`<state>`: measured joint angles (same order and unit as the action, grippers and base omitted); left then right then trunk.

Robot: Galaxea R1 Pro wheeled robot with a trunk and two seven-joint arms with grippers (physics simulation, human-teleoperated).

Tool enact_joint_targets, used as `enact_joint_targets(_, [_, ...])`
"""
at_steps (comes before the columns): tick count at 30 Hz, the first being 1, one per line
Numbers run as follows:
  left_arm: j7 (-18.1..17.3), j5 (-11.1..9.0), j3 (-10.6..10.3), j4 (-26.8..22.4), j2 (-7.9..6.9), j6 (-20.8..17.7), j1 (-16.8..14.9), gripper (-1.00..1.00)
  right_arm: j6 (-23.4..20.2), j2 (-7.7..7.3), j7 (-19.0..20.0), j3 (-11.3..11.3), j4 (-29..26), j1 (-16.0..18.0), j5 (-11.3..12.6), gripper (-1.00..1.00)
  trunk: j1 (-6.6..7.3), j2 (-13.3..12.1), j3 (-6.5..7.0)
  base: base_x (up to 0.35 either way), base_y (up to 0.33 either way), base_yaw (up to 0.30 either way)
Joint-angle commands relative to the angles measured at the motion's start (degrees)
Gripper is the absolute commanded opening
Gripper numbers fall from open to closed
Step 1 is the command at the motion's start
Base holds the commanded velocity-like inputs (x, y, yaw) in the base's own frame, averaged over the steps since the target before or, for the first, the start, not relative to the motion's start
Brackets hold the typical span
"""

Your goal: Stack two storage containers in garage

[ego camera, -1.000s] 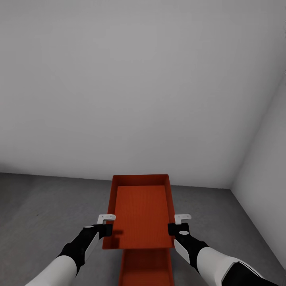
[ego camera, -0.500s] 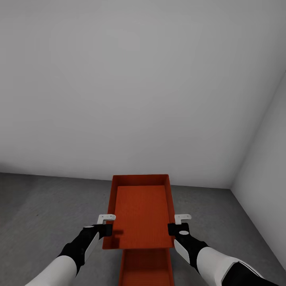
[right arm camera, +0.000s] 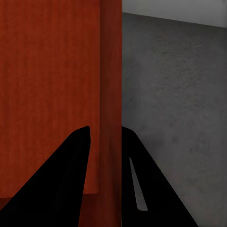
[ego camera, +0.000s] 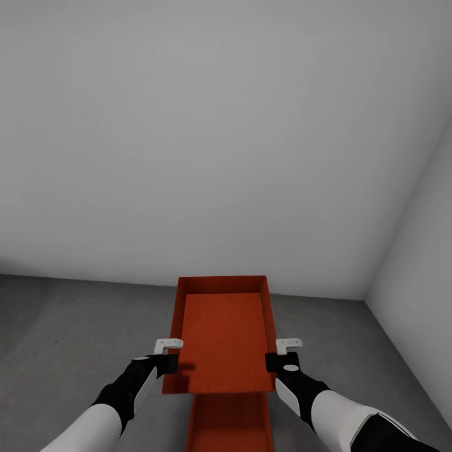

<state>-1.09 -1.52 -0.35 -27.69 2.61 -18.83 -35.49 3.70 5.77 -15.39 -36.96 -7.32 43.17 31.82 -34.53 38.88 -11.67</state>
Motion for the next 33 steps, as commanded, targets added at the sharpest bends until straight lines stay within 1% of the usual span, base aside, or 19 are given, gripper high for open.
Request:
enact_joint_targets(1, [0.20,-0.24,0.60,0.00,-0.06,-0.35,-0.02,-1.00,1.65,-0.59,-3.24,2.24,-0.07,0.07,-0.45,-1.00,-0.03,0.07,-0.08,0.226,-0.142,0.000])
enact_joint_targets(6, [0.08,-0.19,0.61,0.00,-0.06,-0.33,-0.02,-1.00,1.69,-0.60,-3.24,2.24,-0.07,0.07,-0.45,-1.00,-0.03,0.07,-0.08,0.140,-0.090,0.000])
enact_joint_targets(21, [0.32,-0.15,0.61,0.00,-0.06,-0.32,-0.02,-1.00,1.75,-0.61,-3.24,2.24,-0.07,0.07,-0.45,-1.00,-0.03,0.07,-0.08,0.008,-0.008,0.000])
enact_joint_targets(29, [0.47,-0.14,0.61,0.00,-0.06,-0.30,-0.02,-1.00,1.75,-0.67,-3.24,2.24,-0.07,0.07,-0.45,-1.00,-0.03,0.07,-0.08,0.000,-0.157,0.000])
enact_joint_targets(33, [0.43,-0.07,0.61,-0.04,-0.06,-0.30,-0.02,-1.00,1.75,-0.67,-3.24,2.24,-0.07,0.07,-0.45,-1.00,-0.03,0.07,-0.08,0.000,-0.059,0.000])
